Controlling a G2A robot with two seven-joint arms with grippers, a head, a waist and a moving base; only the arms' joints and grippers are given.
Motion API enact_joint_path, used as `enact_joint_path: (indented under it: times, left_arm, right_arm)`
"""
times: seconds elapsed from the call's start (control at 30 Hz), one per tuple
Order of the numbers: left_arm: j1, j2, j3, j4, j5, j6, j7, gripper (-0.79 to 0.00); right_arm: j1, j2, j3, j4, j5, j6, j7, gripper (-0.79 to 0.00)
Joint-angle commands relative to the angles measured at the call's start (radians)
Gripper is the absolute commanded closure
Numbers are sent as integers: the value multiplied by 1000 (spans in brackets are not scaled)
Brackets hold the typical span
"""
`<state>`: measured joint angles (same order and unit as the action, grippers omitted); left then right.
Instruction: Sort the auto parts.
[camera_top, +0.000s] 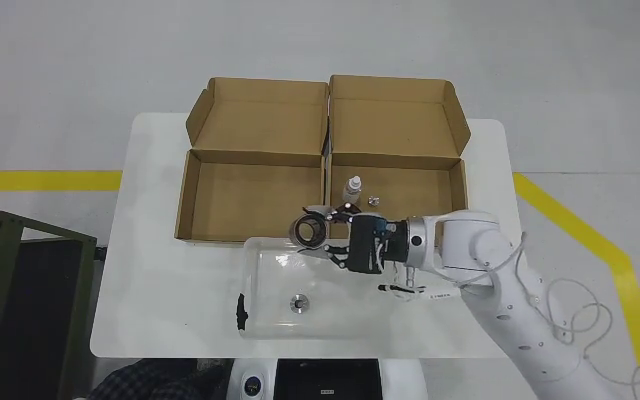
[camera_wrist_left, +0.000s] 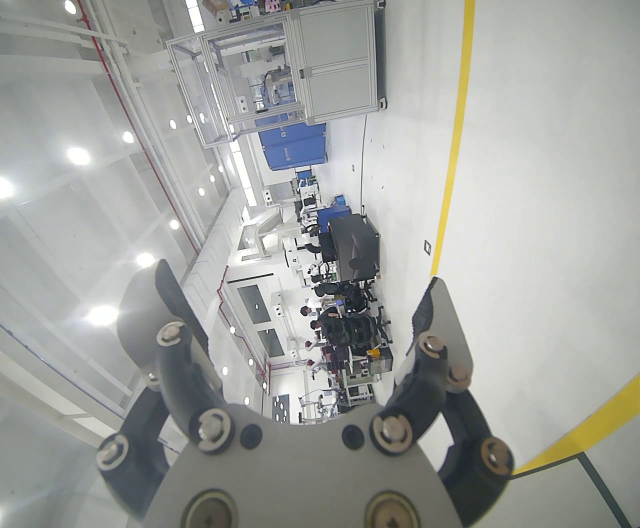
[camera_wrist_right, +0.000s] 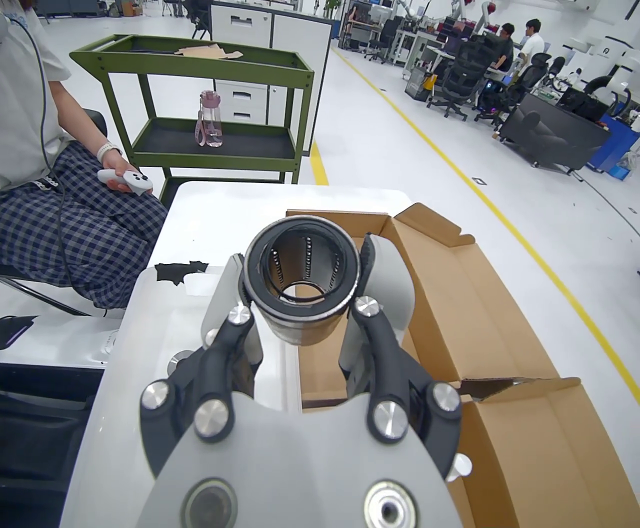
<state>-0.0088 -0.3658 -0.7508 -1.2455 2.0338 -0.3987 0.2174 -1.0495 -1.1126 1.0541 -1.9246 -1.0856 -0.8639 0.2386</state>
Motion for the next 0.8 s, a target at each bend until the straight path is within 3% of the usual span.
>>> enact_joint_path:
  times: [0.0,0.4,0.77]
  left_arm:
    - [0,0,0,0,0,0,0,-785]
    - [0,0,0,0,0,0,0,-785]
    - [0,0,0,0,0,0,0,-785]
  right_arm:
    - [0,0,1,4,1,2,-2,0]
    - [25,-7,-32,49,-20,41,8,0]
    - [109,-33,-120,137,-64,108,34,0]
